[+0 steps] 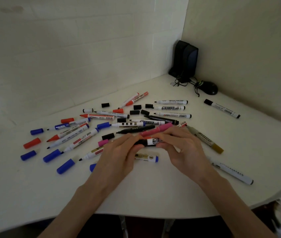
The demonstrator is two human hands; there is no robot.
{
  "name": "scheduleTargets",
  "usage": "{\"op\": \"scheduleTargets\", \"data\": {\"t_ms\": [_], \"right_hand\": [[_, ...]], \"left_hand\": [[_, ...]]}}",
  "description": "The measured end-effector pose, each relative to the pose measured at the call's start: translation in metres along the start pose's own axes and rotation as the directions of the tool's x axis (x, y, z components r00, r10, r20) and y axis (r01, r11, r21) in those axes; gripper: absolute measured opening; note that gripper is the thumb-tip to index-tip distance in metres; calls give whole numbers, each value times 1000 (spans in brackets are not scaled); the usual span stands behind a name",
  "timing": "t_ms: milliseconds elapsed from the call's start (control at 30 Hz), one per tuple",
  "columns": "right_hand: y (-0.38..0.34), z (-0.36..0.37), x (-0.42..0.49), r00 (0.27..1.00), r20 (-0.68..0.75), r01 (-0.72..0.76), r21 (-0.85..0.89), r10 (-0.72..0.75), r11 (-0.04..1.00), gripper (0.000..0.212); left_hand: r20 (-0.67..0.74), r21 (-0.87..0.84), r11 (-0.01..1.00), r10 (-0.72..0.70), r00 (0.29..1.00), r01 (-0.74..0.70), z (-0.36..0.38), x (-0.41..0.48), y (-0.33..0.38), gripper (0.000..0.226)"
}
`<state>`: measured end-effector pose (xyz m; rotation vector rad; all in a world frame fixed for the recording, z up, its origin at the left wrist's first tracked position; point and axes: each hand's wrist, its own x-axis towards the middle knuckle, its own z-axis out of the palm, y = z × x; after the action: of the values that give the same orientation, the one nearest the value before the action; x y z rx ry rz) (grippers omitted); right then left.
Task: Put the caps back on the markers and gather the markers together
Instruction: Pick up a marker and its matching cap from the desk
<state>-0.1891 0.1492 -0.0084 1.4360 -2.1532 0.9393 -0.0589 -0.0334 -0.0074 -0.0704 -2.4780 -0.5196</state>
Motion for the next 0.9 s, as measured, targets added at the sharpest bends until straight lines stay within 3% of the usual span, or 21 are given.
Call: {"op": "scheduleTargets", "data": {"t_ms": [67, 100, 133, 167, 200, 233, 300, 467, 600, 900], "right_hand": [[2, -10, 4, 999, 40, 4, 1, -4, 1000, 23], [2, -12, 8, 998, 56, 6, 1, -6, 1000, 23], [0, -12, 11, 998, 69, 12, 11, -13, 1000, 25], [-3, -11, 15, 996, 81, 26, 35, -29, 999, 26], [-7, -7, 17, 994, 98, 47, 65, -53, 997, 25], [-12, -3, 17, 990, 115, 70, 90, -80, 993, 23], [-19, 1, 15, 986, 124, 100, 101, -112, 990, 21], [-28, 4, 7, 988, -4, 151, -24, -151, 988, 15], [-37, 7, 7, 981, -84, 171, -53, -175, 984, 14], [-39, 21, -1, 979, -141, 138, -67, -146, 988, 12]], "left_hand": [[113, -42, 998, -41, 993, 46, -4, 11, -6, 31], [157, -170, 968, -159, 975, 185, -5, 21, -7, 33], [238, -390, 826, -336, 911, 407, -6, 34, -7, 36], [362, -588, 562, -460, 810, 582, -6, 46, -6, 41], [440, -712, 323, -487, 755, 623, -6, 54, -3, 48], [472, -784, 166, -466, 748, 598, -6, 57, 1, 55], [531, -813, -7, -419, 737, 582, -7, 57, 10, 62], [569, -793, -90, -461, 681, 603, -10, 56, 17, 68], [546, -804, -58, -468, 695, 592, -16, 56, 23, 68], [536, -810, -90, -513, 671, 579, -8, 51, 19, 67]]}}
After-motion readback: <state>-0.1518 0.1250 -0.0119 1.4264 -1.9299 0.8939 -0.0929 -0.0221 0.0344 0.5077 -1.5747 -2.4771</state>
